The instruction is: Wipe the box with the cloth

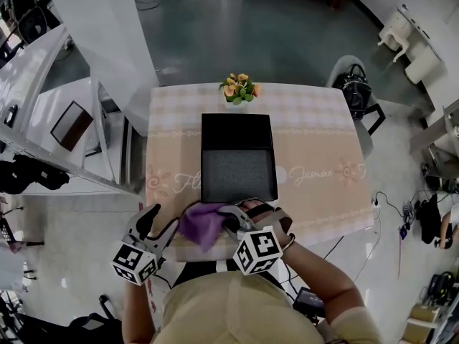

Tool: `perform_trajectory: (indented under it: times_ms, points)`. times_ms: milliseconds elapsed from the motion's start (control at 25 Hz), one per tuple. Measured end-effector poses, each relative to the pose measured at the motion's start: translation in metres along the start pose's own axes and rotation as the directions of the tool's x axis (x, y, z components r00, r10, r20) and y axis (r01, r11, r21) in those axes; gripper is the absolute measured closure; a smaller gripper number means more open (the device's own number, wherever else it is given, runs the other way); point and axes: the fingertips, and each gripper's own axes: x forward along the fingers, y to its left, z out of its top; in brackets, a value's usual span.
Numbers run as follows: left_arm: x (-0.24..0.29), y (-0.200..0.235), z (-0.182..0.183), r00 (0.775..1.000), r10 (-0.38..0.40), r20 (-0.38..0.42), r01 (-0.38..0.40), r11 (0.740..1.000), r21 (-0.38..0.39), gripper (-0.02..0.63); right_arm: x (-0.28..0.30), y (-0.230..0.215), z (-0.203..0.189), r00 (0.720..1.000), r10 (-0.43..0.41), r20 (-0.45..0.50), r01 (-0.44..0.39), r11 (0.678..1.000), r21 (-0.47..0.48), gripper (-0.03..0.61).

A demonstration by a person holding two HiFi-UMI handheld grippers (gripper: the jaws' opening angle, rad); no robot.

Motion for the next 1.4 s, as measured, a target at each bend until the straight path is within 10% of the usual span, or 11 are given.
perform_trajectory:
  times_ms: [1400]
  points:
    - [0.089, -0.033, 0.038, 0.989, -0.143, -0.028, 0.145, 0.987, 0.066, 0.37, -0.091, -0.018, -0.126, 0.95, -0.197, -0.242, 0.274, 0.899, 0.342, 0.522]
